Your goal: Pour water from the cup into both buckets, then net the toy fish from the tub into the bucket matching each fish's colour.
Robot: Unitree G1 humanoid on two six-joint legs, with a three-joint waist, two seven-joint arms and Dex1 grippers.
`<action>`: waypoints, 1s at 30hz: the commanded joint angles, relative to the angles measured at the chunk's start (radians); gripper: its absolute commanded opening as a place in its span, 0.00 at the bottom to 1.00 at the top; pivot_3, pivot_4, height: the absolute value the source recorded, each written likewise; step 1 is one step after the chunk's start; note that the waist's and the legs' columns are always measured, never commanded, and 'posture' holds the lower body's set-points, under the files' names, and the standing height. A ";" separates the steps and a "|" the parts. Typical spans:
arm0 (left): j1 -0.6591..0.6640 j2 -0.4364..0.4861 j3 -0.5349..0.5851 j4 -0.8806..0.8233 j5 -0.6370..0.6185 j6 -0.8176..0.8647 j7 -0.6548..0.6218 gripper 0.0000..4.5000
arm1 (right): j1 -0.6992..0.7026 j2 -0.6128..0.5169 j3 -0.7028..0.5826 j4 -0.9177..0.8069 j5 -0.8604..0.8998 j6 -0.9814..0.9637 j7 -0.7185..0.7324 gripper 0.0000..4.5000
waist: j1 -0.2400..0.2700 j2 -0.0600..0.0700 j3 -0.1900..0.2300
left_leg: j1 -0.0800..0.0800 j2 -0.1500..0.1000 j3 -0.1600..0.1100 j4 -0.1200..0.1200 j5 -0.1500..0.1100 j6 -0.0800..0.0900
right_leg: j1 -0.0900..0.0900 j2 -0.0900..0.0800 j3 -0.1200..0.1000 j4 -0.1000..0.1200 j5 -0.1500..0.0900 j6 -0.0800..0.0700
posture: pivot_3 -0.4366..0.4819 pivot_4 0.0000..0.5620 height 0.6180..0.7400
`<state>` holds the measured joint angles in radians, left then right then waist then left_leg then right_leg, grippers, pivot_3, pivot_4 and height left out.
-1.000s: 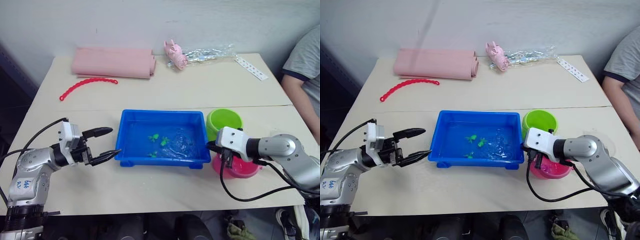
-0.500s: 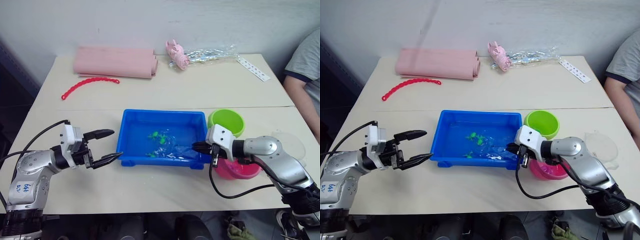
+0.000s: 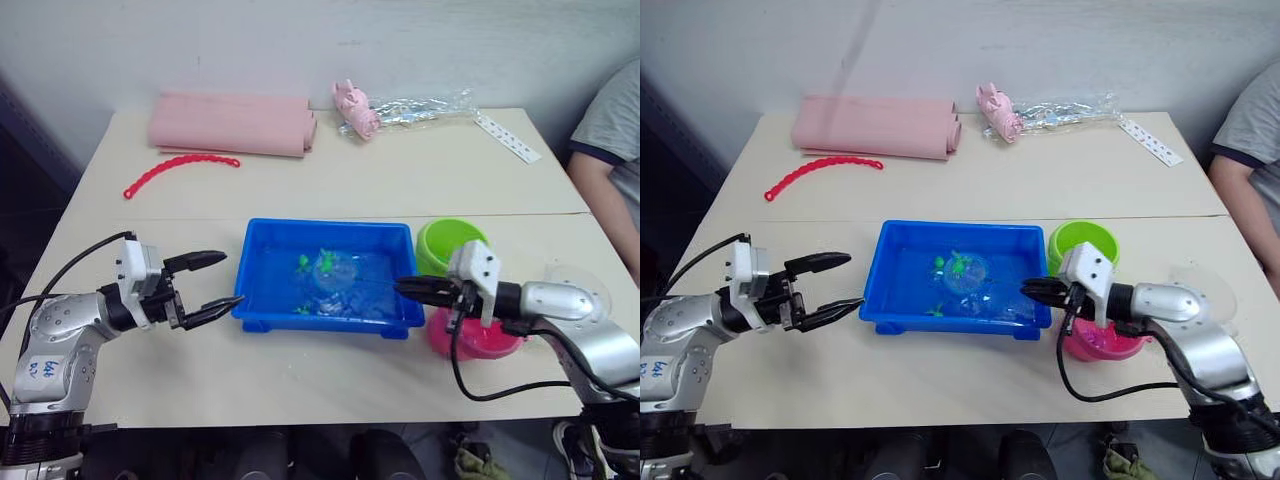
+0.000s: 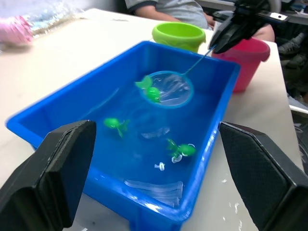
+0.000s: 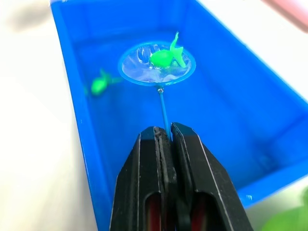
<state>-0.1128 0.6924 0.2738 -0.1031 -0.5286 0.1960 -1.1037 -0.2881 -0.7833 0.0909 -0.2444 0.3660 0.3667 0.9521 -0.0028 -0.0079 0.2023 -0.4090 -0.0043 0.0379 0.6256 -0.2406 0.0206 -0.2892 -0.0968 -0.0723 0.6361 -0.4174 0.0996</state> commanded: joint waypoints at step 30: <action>-0.268 -0.150 -0.150 0.037 -0.047 0.054 0.023 0.99 | 0.463 -0.124 -0.784 -0.241 0.208 -0.047 0.029 0.00 | 0.009 0.000 0.000 | 0.000 -0.001 0.001 0.000 0.000 0.000 | 0.001 0.001 0.000 -0.001 0.000 0.000 | 0.48 0.27 1.00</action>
<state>-0.3643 0.5489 0.1311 -0.0312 -0.5627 0.2451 -1.0906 0.1702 -0.8930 -0.6291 -0.4922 0.5728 0.3156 0.9695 0.0058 -0.0084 0.2025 -0.4086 -0.0047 0.0387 0.6253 -0.2404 0.0203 -0.2880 -0.0958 -0.0723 0.6354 -0.4174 0.0997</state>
